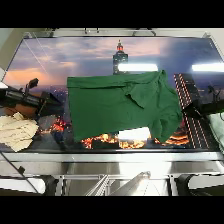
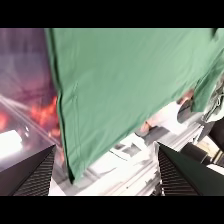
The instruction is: Fold the shirts.
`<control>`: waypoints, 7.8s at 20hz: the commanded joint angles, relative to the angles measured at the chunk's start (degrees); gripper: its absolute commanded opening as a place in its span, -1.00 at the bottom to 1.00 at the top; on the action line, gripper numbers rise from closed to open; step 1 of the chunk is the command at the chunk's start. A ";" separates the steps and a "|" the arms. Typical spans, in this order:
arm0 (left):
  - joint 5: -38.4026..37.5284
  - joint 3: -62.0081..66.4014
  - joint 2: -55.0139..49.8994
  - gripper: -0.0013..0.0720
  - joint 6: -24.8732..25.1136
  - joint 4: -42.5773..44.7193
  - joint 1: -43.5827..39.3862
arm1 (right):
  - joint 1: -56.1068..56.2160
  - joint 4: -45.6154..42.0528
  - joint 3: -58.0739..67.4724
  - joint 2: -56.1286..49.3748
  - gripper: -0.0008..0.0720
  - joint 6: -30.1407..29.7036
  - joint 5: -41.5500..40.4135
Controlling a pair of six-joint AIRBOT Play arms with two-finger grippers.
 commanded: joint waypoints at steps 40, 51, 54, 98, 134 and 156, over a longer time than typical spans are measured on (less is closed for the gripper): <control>0.39 -6.21 41.72 -0.92 11.69 -32.22 10.38 | -6.49 58.99 -0.98 32.65 -0.92 -19.50 12.22; -3.91 35.04 40.87 -0.91 1.75 -38.16 21.18 | -9.49 52.28 16.50 59.87 -0.93 -23.47 -20.74; -3.06 38.40 34.71 -0.92 1.70 -34.93 17.44 | -8.59 47.39 16.31 57.22 -0.92 -20.59 -18.08; -15.65 31.71 -27.15 0.91 -8.41 -0.85 -4.72 | 7.28 11.06 12.09 -5.09 -0.16 -12.57 -1.97; 12.11 -14.03 8.68 -0.91 -4.37 15.54 -7.56 | 3.02 -10.80 -24.20 29.57 0.29 24.70 1.49; 8.33 -14.08 8.66 -0.91 -3.26 15.32 -7.89 | 11.34 10.29 -44.39 32.48 -0.61 6.54 -10.32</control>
